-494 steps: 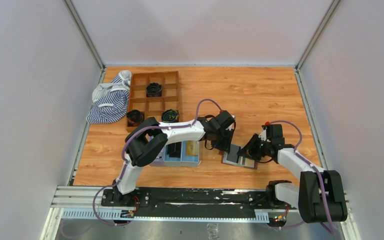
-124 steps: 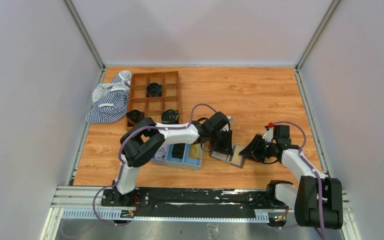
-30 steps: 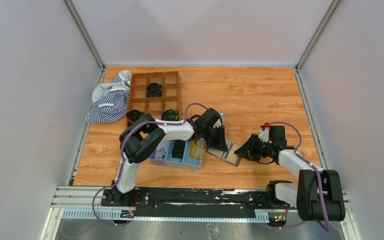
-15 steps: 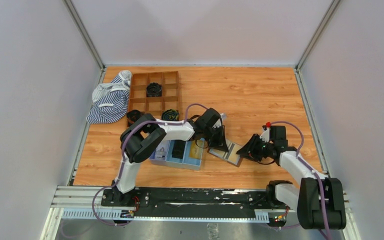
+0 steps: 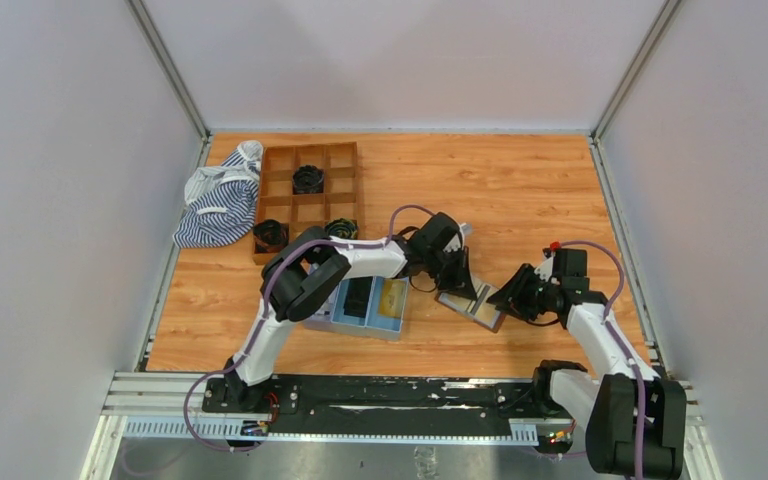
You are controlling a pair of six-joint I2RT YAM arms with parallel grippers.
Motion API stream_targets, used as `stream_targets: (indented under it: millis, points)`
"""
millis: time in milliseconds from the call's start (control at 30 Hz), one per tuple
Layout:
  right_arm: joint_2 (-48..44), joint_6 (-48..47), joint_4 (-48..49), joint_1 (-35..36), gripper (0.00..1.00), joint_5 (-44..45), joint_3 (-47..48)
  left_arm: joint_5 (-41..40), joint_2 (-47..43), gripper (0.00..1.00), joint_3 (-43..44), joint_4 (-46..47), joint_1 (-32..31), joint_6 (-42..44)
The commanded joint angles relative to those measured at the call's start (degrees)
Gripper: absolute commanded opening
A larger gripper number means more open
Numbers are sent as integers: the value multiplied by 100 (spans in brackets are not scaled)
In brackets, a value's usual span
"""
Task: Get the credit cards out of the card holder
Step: Remove the credit card from the card holder.
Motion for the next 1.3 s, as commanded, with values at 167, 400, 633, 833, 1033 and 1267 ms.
stream_targets:
  millis: [167, 400, 633, 833, 1033, 1267]
  points:
    - [-116, 27, -206, -107, 37, 13, -20, 113, -57, 0, -106, 39, 229, 86]
    - [4, 196, 231, -107, 36, -222, -145, 137, -173, 0, -267, 39, 375, 178]
    - [306, 409, 705, -98, 36, -504, -229, 196, -159, 0, -257, 39, 373, 181]
    - [561, 512, 1067, -76, 36, -596, -333, 209, -157, 0, -253, 39, 373, 181]
    - [893, 462, 1208, -55, 36, -439, -431, 227, -133, 0, -234, 39, 373, 163]
    - [1286, 482, 1557, -46, 36, -494, -549, 278, -142, 9, -210, 39, 373, 178]
